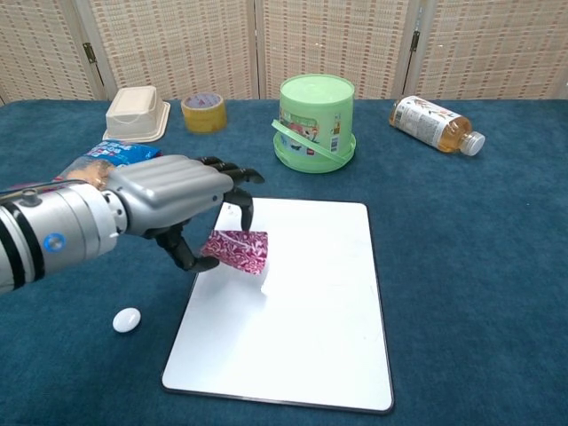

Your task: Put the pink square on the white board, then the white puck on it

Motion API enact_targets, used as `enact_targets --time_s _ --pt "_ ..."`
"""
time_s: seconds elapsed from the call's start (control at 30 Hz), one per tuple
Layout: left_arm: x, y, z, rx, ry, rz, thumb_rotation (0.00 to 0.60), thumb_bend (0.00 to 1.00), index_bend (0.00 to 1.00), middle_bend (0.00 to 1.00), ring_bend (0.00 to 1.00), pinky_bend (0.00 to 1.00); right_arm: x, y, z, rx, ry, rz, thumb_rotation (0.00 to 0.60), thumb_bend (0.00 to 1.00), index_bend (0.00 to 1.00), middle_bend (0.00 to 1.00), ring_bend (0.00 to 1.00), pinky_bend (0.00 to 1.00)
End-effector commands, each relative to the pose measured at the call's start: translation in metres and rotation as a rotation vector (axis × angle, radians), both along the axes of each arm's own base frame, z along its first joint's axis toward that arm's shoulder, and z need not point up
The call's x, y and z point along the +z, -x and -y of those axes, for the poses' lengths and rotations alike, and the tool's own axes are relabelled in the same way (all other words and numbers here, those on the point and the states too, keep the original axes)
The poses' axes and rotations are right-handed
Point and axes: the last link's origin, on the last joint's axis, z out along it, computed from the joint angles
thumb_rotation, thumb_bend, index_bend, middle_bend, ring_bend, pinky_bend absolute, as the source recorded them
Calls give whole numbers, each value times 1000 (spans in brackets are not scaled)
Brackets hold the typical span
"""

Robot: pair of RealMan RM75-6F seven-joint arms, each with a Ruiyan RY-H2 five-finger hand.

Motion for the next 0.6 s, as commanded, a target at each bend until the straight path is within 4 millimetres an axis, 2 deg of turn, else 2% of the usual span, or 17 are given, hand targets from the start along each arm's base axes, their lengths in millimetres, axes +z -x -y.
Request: enact_targets --time_s 0.03,0.2,0.33,0.43,0.6 --pt "-10 -8 4 -21 16 -10 600 376 383 76 14 0 1 0 0 -1 1 -1 600 286 9 38 45 0" --pt "-20 -17 9 -36 35 -14 600 376 369 76 14 0 0 1 0 -5 1 1 600 285 9 38 45 0" --pt "-24 -19 12 -40 39 -31 600 368 282 76 9 0 0 2 0 -8 3 3 600 284 9 38 46 0" --pt "-22 -20 14 -48 34 -35 600 363 234 76 6 0 1 3 -1 -10 5 3 600 284 9 38 46 0" --pt "-13 -17 17 -56 27 -27 600 363 236 76 6 0 0 2 1 -5 3 5 600 285 9 38 46 0"
